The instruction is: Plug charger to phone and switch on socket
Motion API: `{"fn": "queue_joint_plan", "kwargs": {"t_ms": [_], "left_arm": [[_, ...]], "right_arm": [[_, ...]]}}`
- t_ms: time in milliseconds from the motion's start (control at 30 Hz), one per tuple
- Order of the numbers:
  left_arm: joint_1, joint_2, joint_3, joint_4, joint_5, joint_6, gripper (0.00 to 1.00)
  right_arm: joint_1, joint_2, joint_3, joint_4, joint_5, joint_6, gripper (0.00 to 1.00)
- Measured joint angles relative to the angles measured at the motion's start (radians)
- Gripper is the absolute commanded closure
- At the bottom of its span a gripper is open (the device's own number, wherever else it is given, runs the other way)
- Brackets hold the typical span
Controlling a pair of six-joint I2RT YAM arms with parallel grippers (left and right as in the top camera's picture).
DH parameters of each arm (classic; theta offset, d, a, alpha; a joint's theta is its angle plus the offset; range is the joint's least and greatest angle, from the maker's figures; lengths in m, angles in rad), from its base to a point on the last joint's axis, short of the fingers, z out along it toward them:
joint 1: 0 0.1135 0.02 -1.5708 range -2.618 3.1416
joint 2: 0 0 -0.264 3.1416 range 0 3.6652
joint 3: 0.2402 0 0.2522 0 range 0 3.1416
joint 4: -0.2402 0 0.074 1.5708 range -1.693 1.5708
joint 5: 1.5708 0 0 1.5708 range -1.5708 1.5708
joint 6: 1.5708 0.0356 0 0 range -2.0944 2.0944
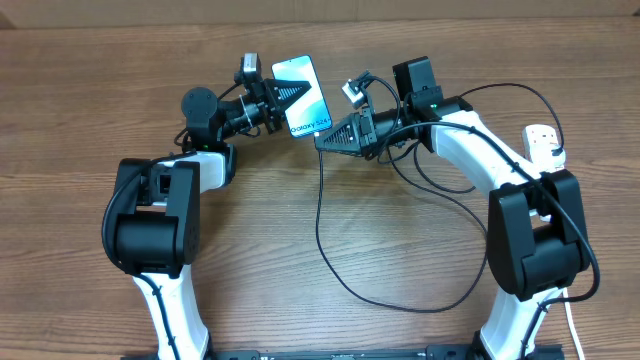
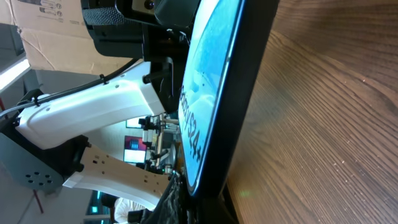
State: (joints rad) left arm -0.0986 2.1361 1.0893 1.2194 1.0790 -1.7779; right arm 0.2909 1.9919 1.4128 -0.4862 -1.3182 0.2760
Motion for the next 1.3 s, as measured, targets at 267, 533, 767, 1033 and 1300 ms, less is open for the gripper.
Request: {"fn": "queue_joint_plan", "kwargs": {"t_ms": [267, 533, 767, 1033, 1300], "left_arm": [[0.0, 0.0, 0.0, 0.0, 0.0, 0.0, 0.96], [0.0, 0.0, 0.0, 0.0, 0.0, 0.0, 0.95], [0.0, 0.0, 0.0, 0.0, 0.0, 0.0, 0.96], [0.0, 0.0, 0.0, -0.027, 0.0, 0.006, 0.96], [0.0, 0.0, 0.0, -0.027, 0.0, 0.007, 0.96]], "right_arm": [[0.01, 0.0, 0.0, 0.003, 0.007, 0.009, 0.96], [0.019, 0.0, 0.0, 0.004, 0.026, 0.012, 0.96], [0.019, 0.0, 0.0, 0.004, 0.024, 0.012, 0.96], [0.019, 0.0, 0.0, 0.005, 0.016, 0.012, 0.96], [0.019, 0.0, 0.0, 0.005, 0.016, 0.012, 0.96]]}}
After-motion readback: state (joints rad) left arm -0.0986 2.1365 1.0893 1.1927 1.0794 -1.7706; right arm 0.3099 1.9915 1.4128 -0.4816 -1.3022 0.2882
